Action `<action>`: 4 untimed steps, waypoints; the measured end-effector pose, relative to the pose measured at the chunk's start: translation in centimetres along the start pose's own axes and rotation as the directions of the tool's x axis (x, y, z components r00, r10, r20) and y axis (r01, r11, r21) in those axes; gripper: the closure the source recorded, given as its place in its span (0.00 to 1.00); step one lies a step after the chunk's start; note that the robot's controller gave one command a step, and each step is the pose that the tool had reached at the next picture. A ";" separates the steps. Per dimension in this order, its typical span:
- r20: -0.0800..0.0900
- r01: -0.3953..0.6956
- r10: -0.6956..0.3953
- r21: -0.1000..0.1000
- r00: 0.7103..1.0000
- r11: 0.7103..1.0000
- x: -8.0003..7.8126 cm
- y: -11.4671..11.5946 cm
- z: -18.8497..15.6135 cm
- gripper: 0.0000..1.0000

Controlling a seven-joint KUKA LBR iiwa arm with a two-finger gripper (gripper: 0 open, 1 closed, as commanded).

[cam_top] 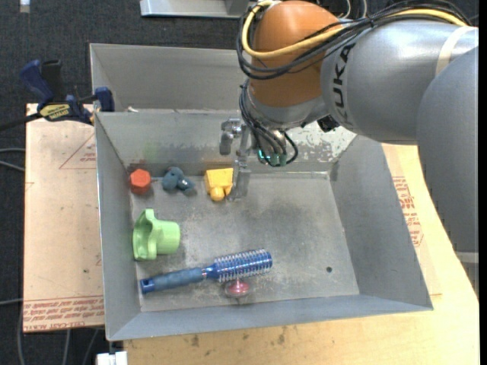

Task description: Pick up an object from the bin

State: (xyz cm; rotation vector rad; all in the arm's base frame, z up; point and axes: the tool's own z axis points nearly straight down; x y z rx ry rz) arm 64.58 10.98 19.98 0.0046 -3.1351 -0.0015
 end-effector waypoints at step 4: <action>0.006 -0.388 0.388 -0.004 0.922 0.922 16.3 0.2 13.1 0.00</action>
Offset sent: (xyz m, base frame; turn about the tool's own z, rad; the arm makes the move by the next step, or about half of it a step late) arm -0.0877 0.0268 -0.0622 0.1800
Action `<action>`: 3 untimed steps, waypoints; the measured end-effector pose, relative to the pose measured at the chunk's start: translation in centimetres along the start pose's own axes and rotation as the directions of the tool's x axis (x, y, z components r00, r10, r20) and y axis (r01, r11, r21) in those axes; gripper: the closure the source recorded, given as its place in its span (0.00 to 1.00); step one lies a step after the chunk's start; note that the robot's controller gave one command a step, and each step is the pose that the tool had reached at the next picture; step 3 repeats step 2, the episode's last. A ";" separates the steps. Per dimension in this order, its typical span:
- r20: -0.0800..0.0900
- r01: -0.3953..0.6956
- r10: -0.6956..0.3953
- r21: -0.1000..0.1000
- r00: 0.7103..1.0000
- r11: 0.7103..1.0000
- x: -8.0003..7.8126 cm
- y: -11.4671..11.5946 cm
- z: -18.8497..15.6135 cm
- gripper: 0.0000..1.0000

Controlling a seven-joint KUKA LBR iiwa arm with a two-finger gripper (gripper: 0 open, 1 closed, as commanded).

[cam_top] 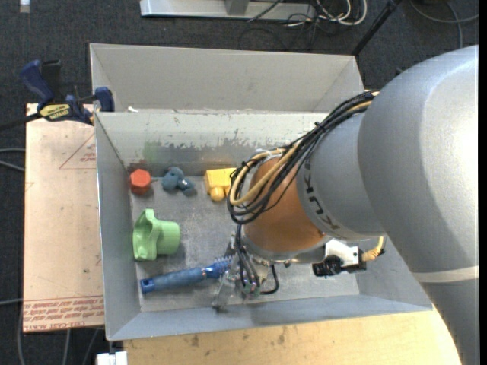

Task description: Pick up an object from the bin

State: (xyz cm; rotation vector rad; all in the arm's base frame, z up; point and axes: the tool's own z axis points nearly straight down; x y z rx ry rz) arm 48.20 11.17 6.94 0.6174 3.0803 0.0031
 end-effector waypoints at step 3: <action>0.007 -0.033 0.033 -0.003 0.999 0.999 -1.6 1.0 -23.2 1.00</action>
Offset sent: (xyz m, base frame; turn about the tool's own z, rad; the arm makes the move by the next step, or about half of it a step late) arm 0.0000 0.0000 0.0000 0.0000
